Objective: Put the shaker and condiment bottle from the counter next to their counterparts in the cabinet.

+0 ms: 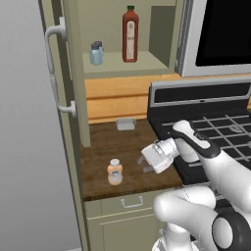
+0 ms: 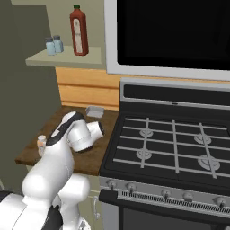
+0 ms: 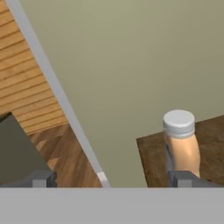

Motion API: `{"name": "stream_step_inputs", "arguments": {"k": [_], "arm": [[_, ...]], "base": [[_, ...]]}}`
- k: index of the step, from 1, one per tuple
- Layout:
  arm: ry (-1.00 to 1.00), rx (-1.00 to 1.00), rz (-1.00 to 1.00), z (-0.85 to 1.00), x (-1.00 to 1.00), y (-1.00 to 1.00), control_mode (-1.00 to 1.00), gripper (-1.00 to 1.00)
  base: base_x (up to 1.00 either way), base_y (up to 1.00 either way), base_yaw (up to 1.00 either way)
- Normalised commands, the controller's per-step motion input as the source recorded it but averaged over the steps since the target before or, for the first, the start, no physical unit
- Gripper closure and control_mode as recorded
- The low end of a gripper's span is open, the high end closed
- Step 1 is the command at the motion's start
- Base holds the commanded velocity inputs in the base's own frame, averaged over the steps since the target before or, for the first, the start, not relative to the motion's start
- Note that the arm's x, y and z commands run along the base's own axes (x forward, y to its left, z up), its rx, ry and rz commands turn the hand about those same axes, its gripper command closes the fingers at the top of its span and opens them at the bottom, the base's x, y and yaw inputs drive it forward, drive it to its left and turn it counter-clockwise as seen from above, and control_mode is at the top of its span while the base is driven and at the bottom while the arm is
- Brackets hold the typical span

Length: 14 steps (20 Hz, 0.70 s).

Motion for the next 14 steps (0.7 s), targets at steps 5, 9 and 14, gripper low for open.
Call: {"name": "stream_step_inputs", "arguments": {"k": [5, 9, 14], "arm": [[-0.05, -0.01, 0.01, -0.22, 0.27, 0.00, -1.00, -1.00], [-0.07, -0.02, 0.00, -0.20, 0.00, 0.00, -1.00, -1.00], [-0.05, 0.00, 0.00, -0.03, -0.50, 0.26, -1.00, -1.00]], "base": [[0.00, 0.00, 0.00], [0.00, 0.00, 0.00], [0.00, 0.00, 0.00]]}}
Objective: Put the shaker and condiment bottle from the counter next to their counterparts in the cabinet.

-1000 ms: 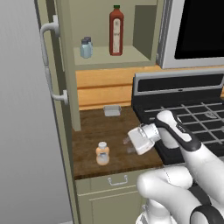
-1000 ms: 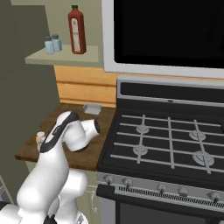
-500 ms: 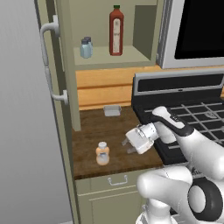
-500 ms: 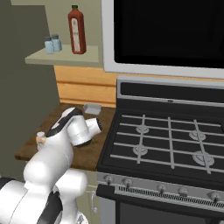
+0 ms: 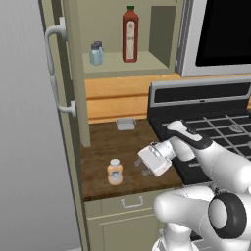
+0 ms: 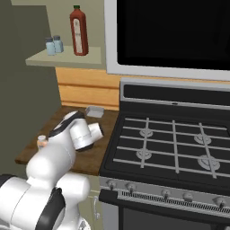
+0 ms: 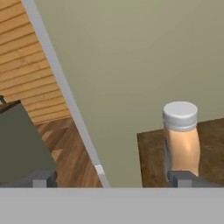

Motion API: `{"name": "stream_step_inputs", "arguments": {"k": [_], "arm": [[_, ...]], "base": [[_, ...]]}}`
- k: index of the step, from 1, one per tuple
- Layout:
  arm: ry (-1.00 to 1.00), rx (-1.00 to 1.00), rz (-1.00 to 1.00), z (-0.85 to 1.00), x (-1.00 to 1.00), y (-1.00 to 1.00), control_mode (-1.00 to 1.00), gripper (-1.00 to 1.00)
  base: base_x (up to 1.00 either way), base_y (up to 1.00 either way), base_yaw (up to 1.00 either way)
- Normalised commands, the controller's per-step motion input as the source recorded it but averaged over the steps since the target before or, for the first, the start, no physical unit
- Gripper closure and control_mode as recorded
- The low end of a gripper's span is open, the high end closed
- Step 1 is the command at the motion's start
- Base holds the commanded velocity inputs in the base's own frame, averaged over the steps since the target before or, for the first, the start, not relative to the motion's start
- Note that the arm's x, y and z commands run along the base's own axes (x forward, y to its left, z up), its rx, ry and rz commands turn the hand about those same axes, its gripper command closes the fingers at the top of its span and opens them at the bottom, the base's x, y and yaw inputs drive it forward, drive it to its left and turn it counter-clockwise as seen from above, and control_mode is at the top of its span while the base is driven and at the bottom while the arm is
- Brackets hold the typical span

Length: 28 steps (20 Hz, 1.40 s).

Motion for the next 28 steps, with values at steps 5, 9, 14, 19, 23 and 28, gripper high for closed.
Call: {"name": "stream_step_inputs", "arguments": {"k": [5, 9, 14, 19, 23, 28], "arm": [[-0.02, 0.00, 0.00, -0.02, -0.32, 0.40, -1.00, -1.00], [-0.01, 0.00, -0.01, -0.01, 0.22, 0.00, -1.00, -1.00], [0.00, 0.00, -0.06, -0.04, 0.07, -0.08, -1.00, -1.00], [-0.02, 0.00, -0.11, -0.06, 0.00, -0.07, -1.00, -1.00], [0.00, 0.00, -0.03, -0.04, 0.10, 0.00, -1.00, -1.00], [-0.02, -0.01, -0.06, -0.08, 0.02, 0.00, -1.00, -1.00]], "base": [[0.00, 0.00, 0.00], [0.00, 0.00, 0.00], [0.00, 0.00, 0.00], [0.00, 0.00, 0.00], [0.00, 0.00, 0.00], [0.00, 0.00, 0.00]]}}
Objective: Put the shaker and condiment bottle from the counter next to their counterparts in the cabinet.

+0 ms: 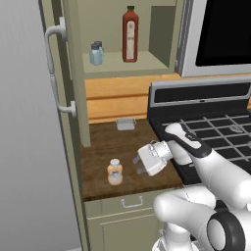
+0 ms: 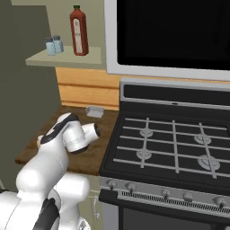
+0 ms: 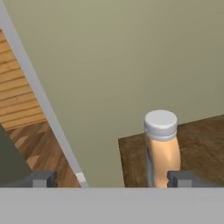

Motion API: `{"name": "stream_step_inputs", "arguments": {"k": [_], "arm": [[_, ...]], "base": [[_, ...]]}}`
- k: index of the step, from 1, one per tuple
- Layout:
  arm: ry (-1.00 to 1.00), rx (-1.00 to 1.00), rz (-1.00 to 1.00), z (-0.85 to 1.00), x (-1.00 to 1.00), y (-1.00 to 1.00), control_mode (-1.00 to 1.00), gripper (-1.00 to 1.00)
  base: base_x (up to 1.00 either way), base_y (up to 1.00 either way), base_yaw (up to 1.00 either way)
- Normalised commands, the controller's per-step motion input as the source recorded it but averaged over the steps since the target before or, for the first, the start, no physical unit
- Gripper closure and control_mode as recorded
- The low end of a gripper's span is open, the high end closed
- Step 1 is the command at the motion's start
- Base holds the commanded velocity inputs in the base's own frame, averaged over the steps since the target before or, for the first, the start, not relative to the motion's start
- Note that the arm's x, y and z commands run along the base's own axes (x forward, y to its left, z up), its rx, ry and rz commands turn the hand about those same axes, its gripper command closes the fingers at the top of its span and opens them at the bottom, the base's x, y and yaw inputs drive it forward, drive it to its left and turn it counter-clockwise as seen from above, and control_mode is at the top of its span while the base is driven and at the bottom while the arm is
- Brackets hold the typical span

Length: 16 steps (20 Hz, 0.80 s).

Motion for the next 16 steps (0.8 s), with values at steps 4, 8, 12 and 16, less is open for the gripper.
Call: {"name": "stream_step_inputs", "arguments": {"k": [4, 8, 12, 16], "arm": [[-0.03, -0.03, -0.09, -0.11, 0.02, 0.00, -1.00, -1.00], [-0.02, -0.03, -0.15, -0.09, 0.00, 0.01, -1.00, -1.00], [-0.01, -0.05, -0.15, -0.10, 0.02, 0.08, -1.00, -1.00], [-0.01, -0.03, -0.13, -0.17, -0.20, 0.17, -1.00, -1.00]], "base": [[0.00, 0.00, 0.00], [0.00, 0.00, 0.00], [0.00, 0.00, 0.00], [0.00, 0.00, 0.00]]}}
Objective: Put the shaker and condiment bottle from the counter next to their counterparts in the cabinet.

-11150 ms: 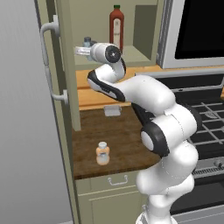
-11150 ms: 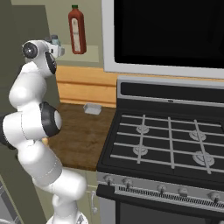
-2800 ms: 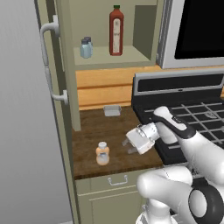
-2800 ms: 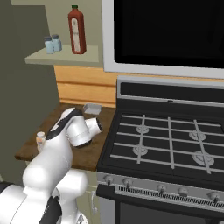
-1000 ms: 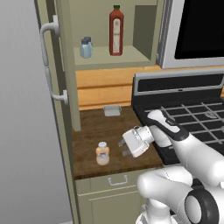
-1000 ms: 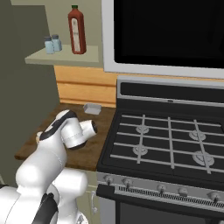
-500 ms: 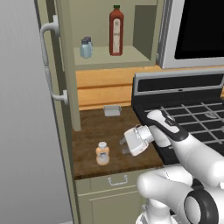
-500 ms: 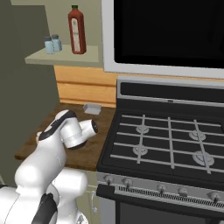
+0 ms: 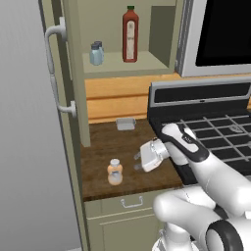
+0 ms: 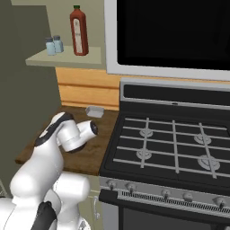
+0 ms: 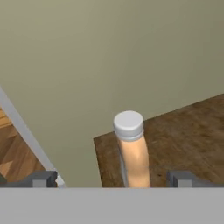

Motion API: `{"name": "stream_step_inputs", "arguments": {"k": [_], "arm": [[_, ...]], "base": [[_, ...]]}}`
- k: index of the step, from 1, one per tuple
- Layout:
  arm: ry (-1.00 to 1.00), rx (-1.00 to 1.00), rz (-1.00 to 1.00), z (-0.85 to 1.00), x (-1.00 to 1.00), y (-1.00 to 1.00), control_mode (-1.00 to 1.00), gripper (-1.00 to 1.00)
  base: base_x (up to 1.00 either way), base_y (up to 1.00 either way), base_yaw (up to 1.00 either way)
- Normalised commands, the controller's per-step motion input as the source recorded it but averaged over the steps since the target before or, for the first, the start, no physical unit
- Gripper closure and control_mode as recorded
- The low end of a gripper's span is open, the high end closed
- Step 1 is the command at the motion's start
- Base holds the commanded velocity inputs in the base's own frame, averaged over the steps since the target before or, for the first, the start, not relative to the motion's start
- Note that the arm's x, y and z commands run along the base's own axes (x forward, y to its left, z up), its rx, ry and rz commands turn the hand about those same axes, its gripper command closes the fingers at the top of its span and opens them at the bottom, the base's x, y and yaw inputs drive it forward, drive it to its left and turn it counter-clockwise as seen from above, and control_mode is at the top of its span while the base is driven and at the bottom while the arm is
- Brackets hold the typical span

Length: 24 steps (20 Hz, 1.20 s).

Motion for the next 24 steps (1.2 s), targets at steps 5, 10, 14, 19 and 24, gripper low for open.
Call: {"name": "stream_step_inputs", "arguments": {"k": [5, 10, 14, 19, 24], "arm": [[0.00, 0.00, -0.06, -0.13, -0.29, 0.38, -1.00, -1.00], [0.00, 0.00, 0.00, -0.23, -0.17, 0.24, -1.00, -1.00], [0.00, 0.00, 0.00, -0.35, -0.01, 0.03, -1.00, -1.00], [0.00, -0.01, 0.00, -0.61, -0.02, -0.03, -1.00, -1.00], [0.00, -0.02, 0.01, -0.48, 0.00, -0.04, -1.00, -1.00]], "base": [[0.00, 0.00, 0.00], [0.00, 0.00, 0.00], [0.00, 0.00, 0.00], [0.00, 0.00, 0.00], [0.00, 0.00, 0.00]]}}
